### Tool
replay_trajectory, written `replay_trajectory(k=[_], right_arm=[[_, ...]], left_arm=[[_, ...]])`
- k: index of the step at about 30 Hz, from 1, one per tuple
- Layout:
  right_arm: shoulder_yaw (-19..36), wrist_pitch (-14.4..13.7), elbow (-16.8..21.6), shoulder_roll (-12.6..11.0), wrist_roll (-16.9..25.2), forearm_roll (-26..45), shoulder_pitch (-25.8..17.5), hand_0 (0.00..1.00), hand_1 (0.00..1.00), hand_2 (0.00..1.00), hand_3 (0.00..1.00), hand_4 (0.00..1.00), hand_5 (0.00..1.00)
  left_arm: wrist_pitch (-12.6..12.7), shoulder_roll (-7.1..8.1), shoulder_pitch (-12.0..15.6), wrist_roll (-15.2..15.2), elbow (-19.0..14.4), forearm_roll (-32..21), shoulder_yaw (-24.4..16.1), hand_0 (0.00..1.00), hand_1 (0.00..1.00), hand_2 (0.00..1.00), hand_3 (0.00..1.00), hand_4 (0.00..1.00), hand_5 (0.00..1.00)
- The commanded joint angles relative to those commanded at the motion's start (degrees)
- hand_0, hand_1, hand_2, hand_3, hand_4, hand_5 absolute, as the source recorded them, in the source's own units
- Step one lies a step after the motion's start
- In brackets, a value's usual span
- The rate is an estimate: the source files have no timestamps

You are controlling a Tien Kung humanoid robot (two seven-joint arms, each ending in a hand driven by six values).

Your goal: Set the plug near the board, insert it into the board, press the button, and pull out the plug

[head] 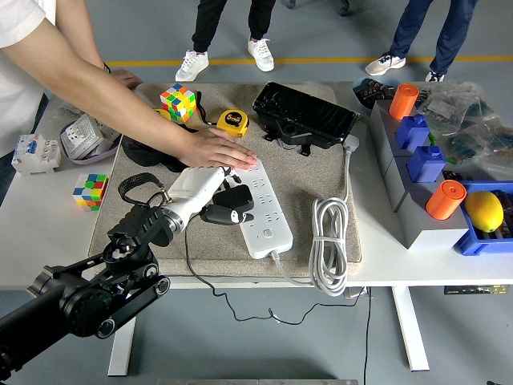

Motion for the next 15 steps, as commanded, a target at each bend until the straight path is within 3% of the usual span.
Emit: replay_trajectory(k=[3, 4, 9, 10, 15], right_arm=[[0.1, -0.1, 0.0, 0.0, 0.1, -0.2, -0.1, 0.602, 0.589, 0.543, 0.545, 0.801, 0.241], [0.1, -0.2, 0.0, 0.0, 0.2, -0.2, -0.1, 0.601, 0.589, 0.543, 0.545, 0.802, 0.238], [0.0, -0.2, 0.0, 0.0, 0.2, -0.2, -0.1, 0.601, 0.589, 0.543, 0.545, 0.802, 0.238], [0.0, -0.2, 0.0, 0.0, 0.2, -0.2, -0.1, 0.601, 0.588, 0.542, 0.544, 0.799, 0.237], [-0.2, -0.3, 0.0, 0.0, 0.3, -0.1, 0.0, 0.601, 0.588, 0.542, 0.544, 0.799, 0.237]], left_arm=[[0.4, -0.08, -0.2, -0.2, 0.4, -0.1, 0.2, 0.395, 0.525, 0.531, 0.598, 0.988, 0.503], [0.6, -0.12, -0.3, -0.3, 0.5, -0.1, 0.3, 0.344, 0.469, 0.472, 0.546, 0.881, 0.423], [1.4, -0.30, -0.4, -0.7, 1.2, 0.1, 0.7, 0.344, 0.469, 0.472, 0.546, 0.881, 0.423], [1.6, -0.34, -0.5, -0.8, 1.3, 0.3, 0.7, 0.297, 0.433, 0.452, 0.534, 0.816, 0.330], [1.8, -0.46, -0.7, -1.0, 1.9, 2.0, 1.0, 0.297, 0.433, 0.452, 0.534, 0.816, 0.330]])
